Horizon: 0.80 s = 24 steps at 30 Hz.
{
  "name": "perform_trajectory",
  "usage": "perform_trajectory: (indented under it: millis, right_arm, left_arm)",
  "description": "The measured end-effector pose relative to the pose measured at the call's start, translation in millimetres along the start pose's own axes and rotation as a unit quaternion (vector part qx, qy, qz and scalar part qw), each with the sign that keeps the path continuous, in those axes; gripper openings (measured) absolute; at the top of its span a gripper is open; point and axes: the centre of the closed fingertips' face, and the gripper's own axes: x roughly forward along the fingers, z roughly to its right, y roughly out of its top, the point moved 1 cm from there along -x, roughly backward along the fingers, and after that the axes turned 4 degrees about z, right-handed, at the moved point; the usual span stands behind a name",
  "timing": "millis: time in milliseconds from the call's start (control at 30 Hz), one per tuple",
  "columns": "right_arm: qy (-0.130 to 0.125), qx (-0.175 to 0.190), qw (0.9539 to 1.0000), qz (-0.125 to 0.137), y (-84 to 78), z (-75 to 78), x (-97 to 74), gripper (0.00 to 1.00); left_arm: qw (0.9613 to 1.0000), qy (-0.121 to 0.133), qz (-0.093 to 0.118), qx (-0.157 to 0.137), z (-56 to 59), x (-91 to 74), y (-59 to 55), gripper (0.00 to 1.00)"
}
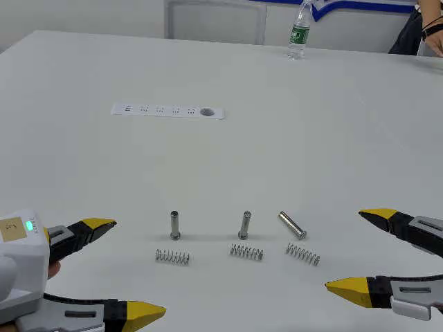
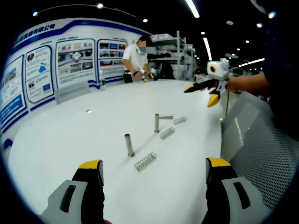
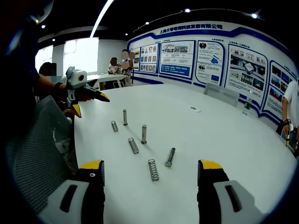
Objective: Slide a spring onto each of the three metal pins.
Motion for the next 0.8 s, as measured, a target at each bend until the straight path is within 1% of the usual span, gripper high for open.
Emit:
perform_trajectory:
  millis: [167,500,633,800]
  right_arm:
    - [0.003,0.001,1.0000,-0.005,-2.2,-1.2,0.3,0.82]
    - [0.004,0.004,1.0000,-0.004,0.9,1.9,3.0,0.81]
    - [0.002,0.007,1.0000,-0.006,1.1,3.1,3.4,0.79]
    - [-0.004,0.012,0.9999,-0.011,3.1,8.6,6.5,0.76]
  left_arm:
    - [1.0000,0.000,-0.004,-0.001,1.8,0.4,-3.1,0.92]
    - [1.0000,0.005,-0.002,-0.003,1.4,-0.6,-1.5,0.91]
    - [1.0000,0.005,-0.001,-0.004,2.3,-0.5,-1.2,0.91]
    - [1.0000,0.004,-0.002,-0.005,3.6,0.1,-2.5,0.91]
